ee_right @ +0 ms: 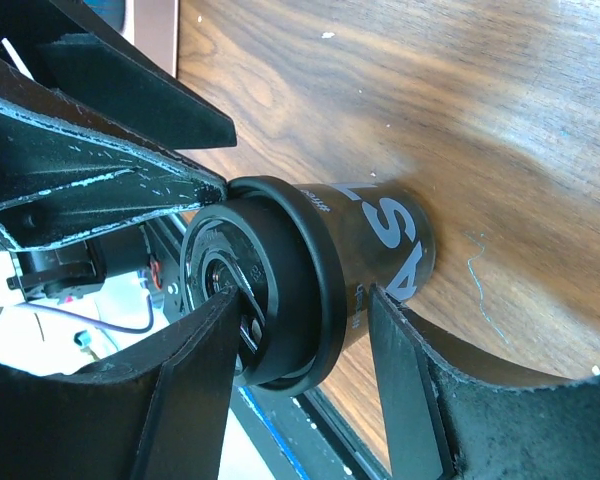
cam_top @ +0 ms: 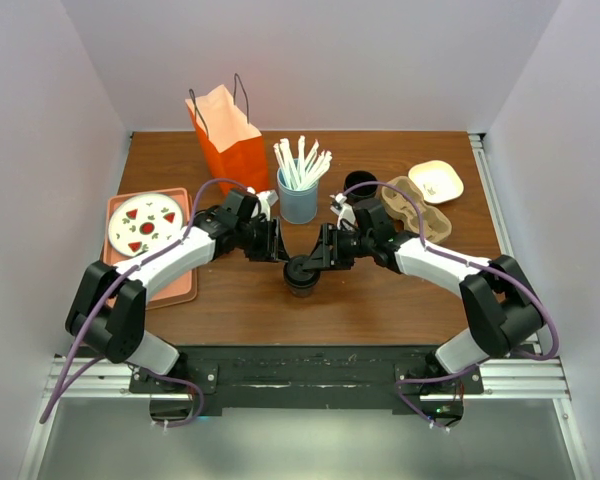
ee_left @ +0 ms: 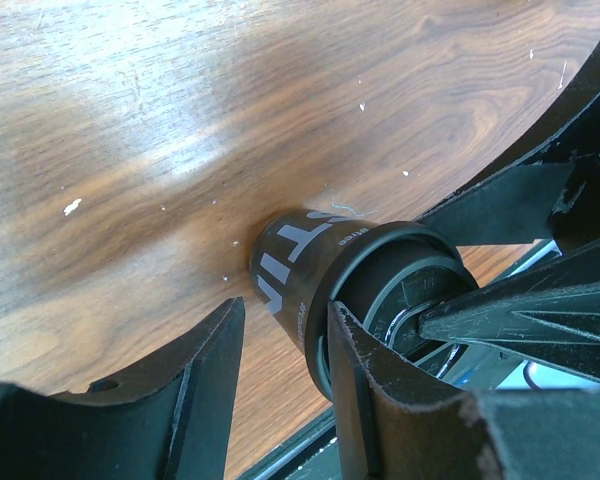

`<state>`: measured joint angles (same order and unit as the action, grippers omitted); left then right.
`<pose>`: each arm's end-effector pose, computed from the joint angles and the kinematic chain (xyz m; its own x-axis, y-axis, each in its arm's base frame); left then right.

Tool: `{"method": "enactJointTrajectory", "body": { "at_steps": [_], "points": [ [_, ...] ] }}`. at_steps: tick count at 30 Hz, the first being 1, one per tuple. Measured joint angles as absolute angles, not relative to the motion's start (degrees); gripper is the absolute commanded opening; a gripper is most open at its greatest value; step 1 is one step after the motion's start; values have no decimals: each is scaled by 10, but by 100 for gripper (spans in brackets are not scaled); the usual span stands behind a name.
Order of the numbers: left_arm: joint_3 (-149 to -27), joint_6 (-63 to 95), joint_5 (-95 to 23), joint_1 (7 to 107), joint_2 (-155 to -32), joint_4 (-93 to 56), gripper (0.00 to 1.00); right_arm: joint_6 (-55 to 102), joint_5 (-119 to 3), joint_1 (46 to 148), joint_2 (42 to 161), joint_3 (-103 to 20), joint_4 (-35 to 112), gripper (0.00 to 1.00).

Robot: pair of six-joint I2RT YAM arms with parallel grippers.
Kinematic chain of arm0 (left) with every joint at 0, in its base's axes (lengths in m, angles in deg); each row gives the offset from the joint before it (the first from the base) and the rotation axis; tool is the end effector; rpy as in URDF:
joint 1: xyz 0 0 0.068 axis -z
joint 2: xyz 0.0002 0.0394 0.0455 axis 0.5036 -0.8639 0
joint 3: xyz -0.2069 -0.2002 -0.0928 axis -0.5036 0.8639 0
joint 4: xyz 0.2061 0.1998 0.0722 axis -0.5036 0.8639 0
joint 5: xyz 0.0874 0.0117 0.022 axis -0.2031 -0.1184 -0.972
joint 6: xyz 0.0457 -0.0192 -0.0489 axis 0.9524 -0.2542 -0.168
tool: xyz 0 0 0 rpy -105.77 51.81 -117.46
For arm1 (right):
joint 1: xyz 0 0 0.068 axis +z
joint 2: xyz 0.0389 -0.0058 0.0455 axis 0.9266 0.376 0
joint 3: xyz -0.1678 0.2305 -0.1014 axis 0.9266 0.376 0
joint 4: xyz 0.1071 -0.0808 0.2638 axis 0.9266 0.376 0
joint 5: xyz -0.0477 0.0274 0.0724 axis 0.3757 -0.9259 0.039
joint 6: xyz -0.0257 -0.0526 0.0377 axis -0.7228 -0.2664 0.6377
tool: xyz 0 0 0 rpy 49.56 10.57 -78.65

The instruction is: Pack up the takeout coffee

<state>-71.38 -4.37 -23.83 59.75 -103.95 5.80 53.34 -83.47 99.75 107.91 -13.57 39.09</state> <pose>0.2942 -0.1893 0.2180 -0.9251 -0.0449 -0.3771 0.1891 0.8065 -0.5602 0.2847 0.2132 0.1932 -0.9212 0.0166 -0.3887 -0.3005 0.6042 0.7380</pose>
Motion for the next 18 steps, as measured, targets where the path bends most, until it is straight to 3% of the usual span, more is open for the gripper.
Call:
{"method": "enactJointTrajectory", "body": {
  "at_steps": [10,18],
  "points": [
    [-712,-46,-236,598,-1036,59,45,524,-828,1003,1076,-136,396,50],
    [-723,-45,-235,598,-1031,77,55,513,-827,1018,1069,-136,404,49]
  ]
}}
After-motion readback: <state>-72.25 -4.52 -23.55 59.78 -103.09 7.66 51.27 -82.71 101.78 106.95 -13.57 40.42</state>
